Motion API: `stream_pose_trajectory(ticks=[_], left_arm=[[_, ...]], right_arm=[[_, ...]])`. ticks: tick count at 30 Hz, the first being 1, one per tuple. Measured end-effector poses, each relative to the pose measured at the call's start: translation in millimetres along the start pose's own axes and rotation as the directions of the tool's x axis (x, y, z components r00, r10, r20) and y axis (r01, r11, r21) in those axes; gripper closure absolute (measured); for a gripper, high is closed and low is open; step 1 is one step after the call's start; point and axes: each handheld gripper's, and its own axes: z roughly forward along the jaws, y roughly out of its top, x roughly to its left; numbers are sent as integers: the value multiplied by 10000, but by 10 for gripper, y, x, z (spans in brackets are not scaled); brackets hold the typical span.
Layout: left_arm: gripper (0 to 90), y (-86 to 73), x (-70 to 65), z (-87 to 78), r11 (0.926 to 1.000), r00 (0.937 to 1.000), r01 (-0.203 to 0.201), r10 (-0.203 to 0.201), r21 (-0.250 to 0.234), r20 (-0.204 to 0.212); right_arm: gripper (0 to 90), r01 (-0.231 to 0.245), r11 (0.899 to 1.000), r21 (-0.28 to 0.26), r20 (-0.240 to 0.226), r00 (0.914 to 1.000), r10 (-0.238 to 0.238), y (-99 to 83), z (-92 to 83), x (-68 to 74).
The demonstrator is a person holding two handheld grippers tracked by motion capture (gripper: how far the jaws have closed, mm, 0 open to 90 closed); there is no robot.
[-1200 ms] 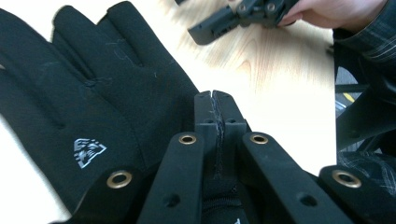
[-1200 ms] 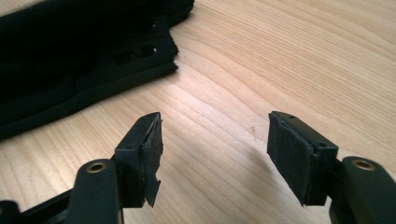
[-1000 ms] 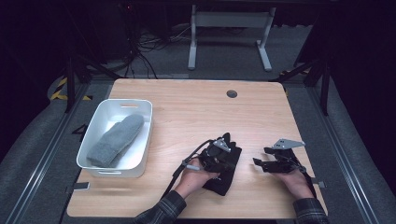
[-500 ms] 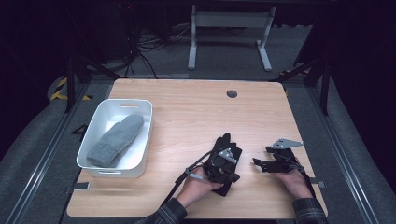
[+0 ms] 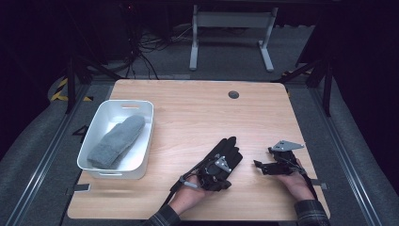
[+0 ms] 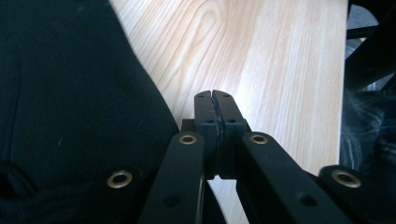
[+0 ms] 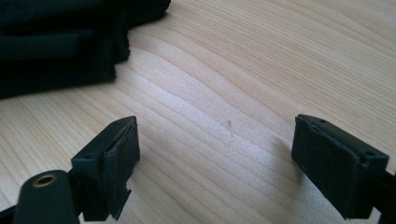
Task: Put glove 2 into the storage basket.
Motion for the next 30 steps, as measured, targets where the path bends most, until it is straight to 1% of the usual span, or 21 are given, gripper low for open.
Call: stream_pose_trajectory(ticks=[2, 4, 5, 6, 8, 10, 13, 14, 16, 18, 19, 21, 22, 23, 24, 26, 28, 30], left_arm=[[897, -38, 24, -38, 10000, 9999, 61, -61, -25, -107], [896, -78, 49, -94, 9997, 9995, 224, -224, 10, -240], [896, -96, 67, -115, 9997, 9993, 229, -232, -96, -297], [897, -115, 74, -142, 9993, 9987, 359, -362, -114, -350], [897, -149, 98, -194, 9990, 9979, 398, -407, -190, -497], [896, -173, 116, -235, 9989, 9974, 439, -448, -169, -572], [896, -206, 148, -288, 9983, 9960, 528, -546, -262, -706], [896, -205, 156, -313, 9975, 9960, 596, -619, -367, -645], [896, -180, 158, -364, 9972, 9964, 580, -608, -473, -586], [893, -137, 162, -426, 9964, 9974, 492, -527, -686, -499], [885, -113, 163, -455, 9960, 9972, 434, -480, -786, -577], [852, -69, 172, -507, 9954, 9967, 409, -467, -869, -658], [825, -39, 187, -539, 9958, 9965, 315, -380, -860, -749], [787, -11, 203, -559, 9952, 9957, 221, -304, -955, -874], [737, 20, 226, -583, 9955, 9960, 134, -216, -936, -870], [628, 81, 271, -609, 9961, 9931, -152, 50, -867, -1174], [531, 139, 348, -617, 9965, 9925, -46, -56, -834, -1221], [447, 171, 408, -608, 9961, 9903, -105, -19, -882, -1387]], right_arm=[[156, 2, 10000, 4, -3, 10000, -2, 0, 0, 0], [155, 3, 10000, 7, -5, 10000, -3, 0, 0, 1], [154, 9, 10000, 9, -4, 10000, -9, 0, 1, 2], [154, 14, 10000, 14, 0, 10000, -14, 0, 1, 3], [153, 16, 10000, 7, -16, 10000, -16, 0, 2, 3], [153, 17, 10000, 7, -15, 10000, -17, 0, 2, 3], [153, 16, 10000, 18, -3, 10000, -16, 1, 1, 3], [153, 12, 10000, 19, -4, 10000, -12, 0, 2, 3], [152, 10, 10000, 19, -4, 10000, -10, 1, 2, 3], [152, 9, 10000, 22, -2, 10000, -9, 0, 2, 3], [152, 2, 10000, 15, -15, 10000, -2, 0, 2, 3], [152, 4, 10000, 16, -15, 10000, -4, 0, 2, 3], [152, 5, 10000, 14, -15, 10000, -5, 0, 3, 3], [152, 6, 10000, 15, -15, 10000, -6, 0, 2, 3], [152, 2, 10000, 16, -16, 10000, -1, 0, 2, 3], [152, 2, 10000, 15, -12, 10000, -2, 0, 2, 4], [152, 12, 10000, 23, -13, 10000, -12, 0, 2, 4], [152, 14, 10000, 22, -12, 10000, -14, 0, 2, 4]])
